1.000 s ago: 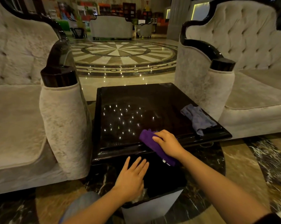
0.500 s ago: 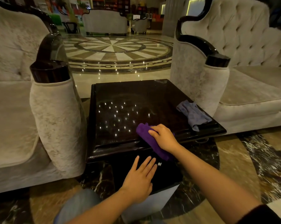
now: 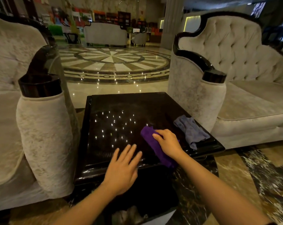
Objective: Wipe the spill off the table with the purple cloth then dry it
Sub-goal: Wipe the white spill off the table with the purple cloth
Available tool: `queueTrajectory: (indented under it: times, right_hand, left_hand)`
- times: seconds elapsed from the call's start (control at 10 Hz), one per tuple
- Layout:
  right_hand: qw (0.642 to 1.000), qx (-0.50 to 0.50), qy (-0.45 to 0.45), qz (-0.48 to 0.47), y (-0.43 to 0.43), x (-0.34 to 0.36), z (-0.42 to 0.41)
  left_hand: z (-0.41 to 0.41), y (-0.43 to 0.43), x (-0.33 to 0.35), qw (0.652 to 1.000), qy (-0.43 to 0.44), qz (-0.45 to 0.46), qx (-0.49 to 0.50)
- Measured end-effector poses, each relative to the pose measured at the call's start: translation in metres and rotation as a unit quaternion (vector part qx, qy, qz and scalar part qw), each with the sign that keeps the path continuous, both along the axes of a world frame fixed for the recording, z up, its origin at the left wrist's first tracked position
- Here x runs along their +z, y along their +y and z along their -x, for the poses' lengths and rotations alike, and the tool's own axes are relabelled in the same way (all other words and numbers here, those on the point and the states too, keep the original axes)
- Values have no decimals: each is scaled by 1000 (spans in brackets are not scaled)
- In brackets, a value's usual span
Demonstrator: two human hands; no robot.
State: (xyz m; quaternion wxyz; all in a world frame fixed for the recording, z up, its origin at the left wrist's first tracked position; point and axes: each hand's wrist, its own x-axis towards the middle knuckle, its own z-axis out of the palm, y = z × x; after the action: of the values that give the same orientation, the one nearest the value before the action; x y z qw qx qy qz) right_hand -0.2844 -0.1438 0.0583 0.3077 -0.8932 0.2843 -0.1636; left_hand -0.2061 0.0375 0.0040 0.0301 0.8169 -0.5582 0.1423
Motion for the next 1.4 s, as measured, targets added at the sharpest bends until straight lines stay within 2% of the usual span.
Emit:
queueTrajectory:
  times: [0.2,0.4,0.6,1.0,1.3,1.4]
  right_hand:
    - [994,-78,-66,31,-69,26,-31]
    - [988,-127,-56,64,-149,35,-82]
    - [982,-171,-18,74,-227,16,-131]
    - [980,-168,89,52,-276,-35,-158]
    - [974,-44,198,101,-281,-33,-129]
    - [978,-46,171,111,-277,-30,-109]
  left_hand:
    - [-101,-34,11,974,130,15,187]
    - [-160,-51,5,941,217,-22,260]
    - [-200,-68,-8,927,249,-67,273]
    - [-201,-66,-11,928,254,-77,263]
    - [-199,-66,-12,928,257,-69,259]
    - [-197,-67,-12,930,255,-70,256]
